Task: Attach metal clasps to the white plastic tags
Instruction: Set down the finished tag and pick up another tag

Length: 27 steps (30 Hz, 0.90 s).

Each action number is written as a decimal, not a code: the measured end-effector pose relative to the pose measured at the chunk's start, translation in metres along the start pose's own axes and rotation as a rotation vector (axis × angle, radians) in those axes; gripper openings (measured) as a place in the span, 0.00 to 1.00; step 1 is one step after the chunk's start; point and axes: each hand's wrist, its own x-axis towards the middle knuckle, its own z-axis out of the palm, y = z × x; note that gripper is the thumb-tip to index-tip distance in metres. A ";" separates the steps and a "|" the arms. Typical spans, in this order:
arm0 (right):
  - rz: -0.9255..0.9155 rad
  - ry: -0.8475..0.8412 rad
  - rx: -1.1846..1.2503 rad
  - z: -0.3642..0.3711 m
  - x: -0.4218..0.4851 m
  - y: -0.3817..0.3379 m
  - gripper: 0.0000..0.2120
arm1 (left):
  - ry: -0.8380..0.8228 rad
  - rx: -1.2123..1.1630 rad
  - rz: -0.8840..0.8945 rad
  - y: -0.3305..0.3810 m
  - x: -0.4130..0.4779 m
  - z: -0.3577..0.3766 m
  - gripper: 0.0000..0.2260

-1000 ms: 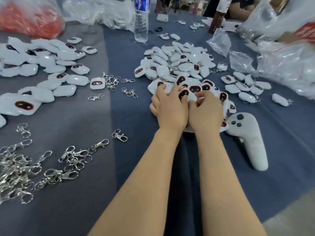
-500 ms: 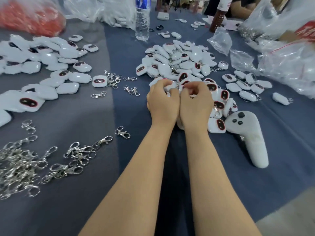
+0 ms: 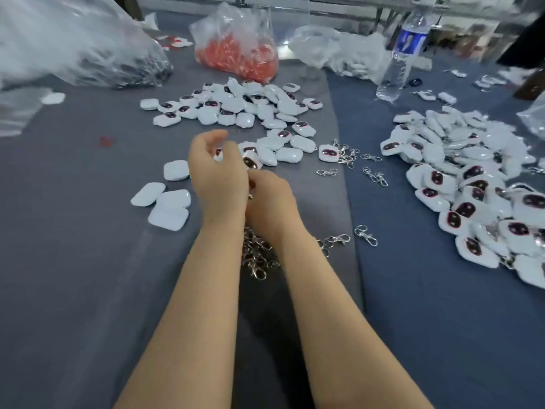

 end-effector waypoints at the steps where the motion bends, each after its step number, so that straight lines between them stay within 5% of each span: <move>1: -0.029 -0.017 -0.068 0.011 0.001 -0.008 0.11 | 0.043 -0.010 -0.005 0.000 0.006 -0.012 0.09; 5: -0.140 -0.116 -0.361 0.047 0.001 -0.028 0.15 | 0.199 -0.035 -0.021 -0.005 0.026 -0.046 0.09; 10: -0.197 -0.097 -0.412 0.066 0.003 -0.038 0.12 | 0.253 -0.075 -0.048 -0.009 0.032 -0.060 0.09; 14: -0.012 0.037 -0.034 0.040 0.015 -0.026 0.05 | 0.226 -0.079 -0.075 -0.012 0.033 -0.060 0.08; 19: 0.165 0.139 0.435 -0.009 0.030 -0.011 0.02 | -0.108 -0.024 -0.222 -0.014 0.024 -0.043 0.09; 23: 0.223 0.098 0.450 -0.017 0.028 -0.004 0.05 | -0.122 -0.063 -0.245 -0.012 0.022 -0.037 0.04; 27: 0.217 -0.052 0.341 0.001 0.023 -0.016 0.08 | 0.069 -0.104 -0.184 -0.010 0.032 -0.047 0.06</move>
